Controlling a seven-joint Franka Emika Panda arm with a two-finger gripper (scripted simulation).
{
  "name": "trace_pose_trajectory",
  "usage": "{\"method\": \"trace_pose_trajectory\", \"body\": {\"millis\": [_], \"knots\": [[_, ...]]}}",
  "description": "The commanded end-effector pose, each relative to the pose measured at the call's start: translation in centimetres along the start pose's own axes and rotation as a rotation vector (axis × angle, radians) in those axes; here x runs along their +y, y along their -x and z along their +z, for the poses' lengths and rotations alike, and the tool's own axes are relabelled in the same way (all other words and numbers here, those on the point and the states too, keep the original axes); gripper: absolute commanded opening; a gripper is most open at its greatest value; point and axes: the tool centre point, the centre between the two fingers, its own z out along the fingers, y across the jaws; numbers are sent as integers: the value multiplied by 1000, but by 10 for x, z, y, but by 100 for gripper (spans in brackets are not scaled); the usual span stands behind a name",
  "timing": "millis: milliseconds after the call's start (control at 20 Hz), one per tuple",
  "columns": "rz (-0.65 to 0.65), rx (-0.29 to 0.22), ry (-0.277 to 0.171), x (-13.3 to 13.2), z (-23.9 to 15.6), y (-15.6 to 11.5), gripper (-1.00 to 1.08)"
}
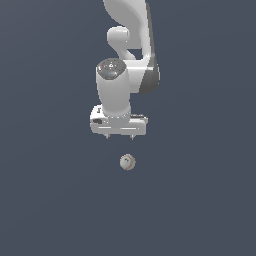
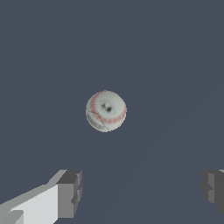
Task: Pick up the object and move it to a goal position.
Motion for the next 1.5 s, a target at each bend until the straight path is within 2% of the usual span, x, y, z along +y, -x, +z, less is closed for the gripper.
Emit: {"method": "trace_pose_trajectory", "body": {"millis": [0,400,1000,1450], "knots": [[-15,-1,1,-1,2,-1,100],[-144,-3,12,-8,18,-13,100],[-462,-8,24,-25,60,-40,100],[-564,-8,25,-32,74,-48,100]]}}
